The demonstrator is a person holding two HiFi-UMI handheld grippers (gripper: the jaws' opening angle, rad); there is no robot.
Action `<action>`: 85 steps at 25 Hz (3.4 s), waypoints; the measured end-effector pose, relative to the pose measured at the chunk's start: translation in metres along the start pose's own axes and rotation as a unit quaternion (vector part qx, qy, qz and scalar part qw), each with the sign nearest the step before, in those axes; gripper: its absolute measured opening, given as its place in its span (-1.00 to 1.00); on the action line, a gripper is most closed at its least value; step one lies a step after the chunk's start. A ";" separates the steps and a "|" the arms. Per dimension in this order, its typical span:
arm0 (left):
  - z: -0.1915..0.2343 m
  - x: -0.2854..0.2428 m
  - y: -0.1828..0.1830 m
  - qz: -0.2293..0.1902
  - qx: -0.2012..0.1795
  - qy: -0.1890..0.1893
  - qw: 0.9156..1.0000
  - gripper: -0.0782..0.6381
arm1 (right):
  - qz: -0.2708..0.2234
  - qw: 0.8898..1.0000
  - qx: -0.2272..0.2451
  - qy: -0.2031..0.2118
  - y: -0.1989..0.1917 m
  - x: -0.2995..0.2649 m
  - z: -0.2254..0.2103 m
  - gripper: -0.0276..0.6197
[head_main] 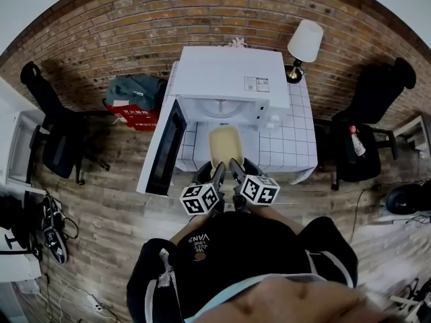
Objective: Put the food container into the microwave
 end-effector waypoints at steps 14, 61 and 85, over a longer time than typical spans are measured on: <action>0.039 0.009 0.019 0.029 -0.017 -0.037 0.999 -0.25 | -0.027 0.999 -0.027 -0.033 -0.017 -0.021 0.030 -0.29; 0.070 -0.093 0.069 0.048 -0.015 -0.032 0.998 -0.25 | -0.015 0.998 -0.038 -0.039 0.047 -0.103 -0.015 -0.29; 0.082 -0.139 0.081 0.057 -0.002 -0.010 0.998 -0.25 | 0.012 0.999 -0.028 -0.030 0.074 -0.142 -0.043 -0.29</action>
Point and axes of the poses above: the fingertips, and each gripper's own axes: x backward along the fingers, z to its left, y out of its top, the point moved 9 cm from there along x, backward along the fingers, and after that the axes turned 7 degrees about z, right-handed, at the moved point
